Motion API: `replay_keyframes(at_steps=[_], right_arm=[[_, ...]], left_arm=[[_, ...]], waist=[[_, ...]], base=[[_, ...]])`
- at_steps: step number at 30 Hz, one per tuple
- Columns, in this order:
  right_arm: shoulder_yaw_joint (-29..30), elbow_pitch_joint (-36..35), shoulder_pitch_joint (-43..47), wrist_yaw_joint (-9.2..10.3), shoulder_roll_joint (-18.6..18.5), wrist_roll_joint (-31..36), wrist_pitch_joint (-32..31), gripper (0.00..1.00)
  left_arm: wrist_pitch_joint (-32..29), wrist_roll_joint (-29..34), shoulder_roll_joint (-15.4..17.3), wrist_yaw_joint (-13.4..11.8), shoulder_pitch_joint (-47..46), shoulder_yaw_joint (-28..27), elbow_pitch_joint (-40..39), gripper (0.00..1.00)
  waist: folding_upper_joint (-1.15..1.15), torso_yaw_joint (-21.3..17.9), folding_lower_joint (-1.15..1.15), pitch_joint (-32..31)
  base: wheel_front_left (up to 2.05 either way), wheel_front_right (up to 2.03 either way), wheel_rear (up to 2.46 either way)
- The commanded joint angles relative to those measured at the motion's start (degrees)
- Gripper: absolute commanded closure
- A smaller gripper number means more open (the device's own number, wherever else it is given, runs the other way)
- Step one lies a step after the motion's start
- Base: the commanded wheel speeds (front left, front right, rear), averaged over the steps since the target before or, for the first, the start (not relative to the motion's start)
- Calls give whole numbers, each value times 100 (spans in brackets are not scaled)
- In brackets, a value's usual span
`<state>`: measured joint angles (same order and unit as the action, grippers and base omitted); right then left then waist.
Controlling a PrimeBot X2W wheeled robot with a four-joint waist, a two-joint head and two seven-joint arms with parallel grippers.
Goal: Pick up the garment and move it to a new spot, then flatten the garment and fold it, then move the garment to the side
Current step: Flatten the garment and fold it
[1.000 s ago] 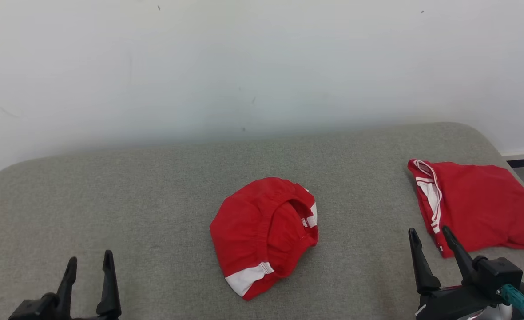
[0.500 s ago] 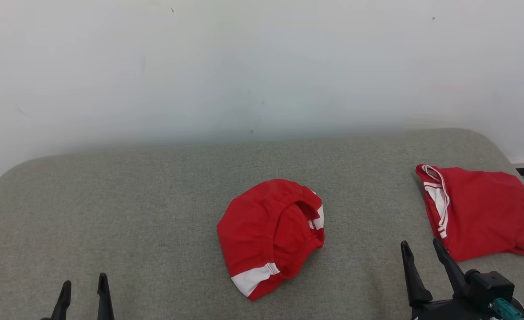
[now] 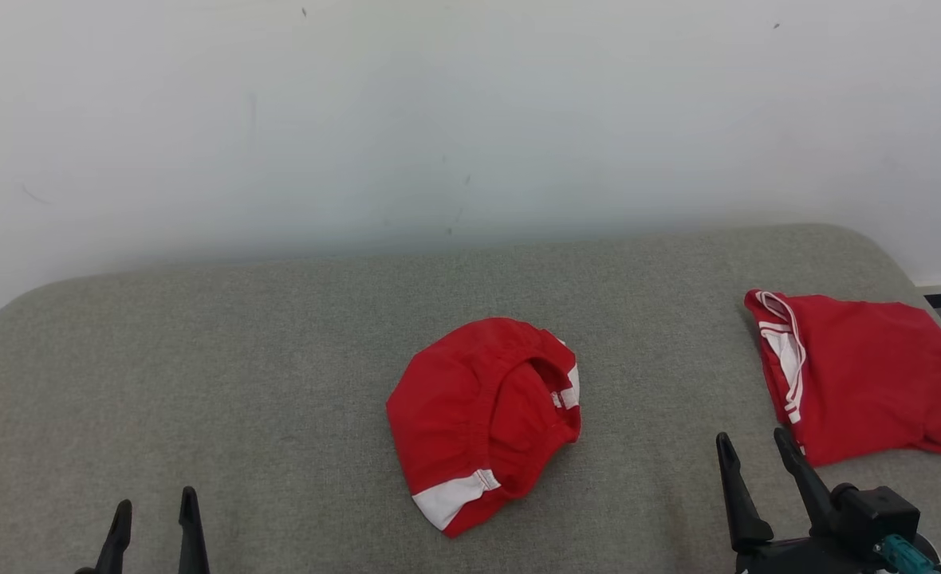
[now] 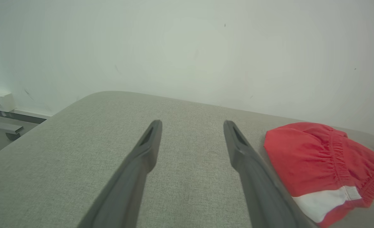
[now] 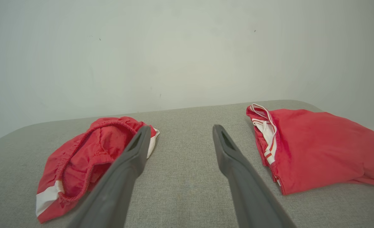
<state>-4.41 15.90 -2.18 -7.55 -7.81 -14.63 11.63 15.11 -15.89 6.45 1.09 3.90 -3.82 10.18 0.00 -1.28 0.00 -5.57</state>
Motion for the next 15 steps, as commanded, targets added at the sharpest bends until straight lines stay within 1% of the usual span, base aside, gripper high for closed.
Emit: replay_keyframes(at_steps=[1, 10, 15], right_arm=[[-5, 16, 9, 15, 18, -42, 32, 0], [-22, 51, -38, 15, 34, -35, 51, 0], [-48, 65, -43, 15, 17, -40, 58, 0]], left_arm=[[0, 48, -14, 29, -30, -17, 9, 0], [1, 114, -44, 57, -74, 15, 63, 0], [-95, 125, -29, 258, -262, 317, 190, 0]], waist=[[0, -2, 0, 5], [0, -16, 0, 42], [0, -34, 0, 76]], base=[[0, 0, 0], [0, 0, 0], [0, 0, 0]])
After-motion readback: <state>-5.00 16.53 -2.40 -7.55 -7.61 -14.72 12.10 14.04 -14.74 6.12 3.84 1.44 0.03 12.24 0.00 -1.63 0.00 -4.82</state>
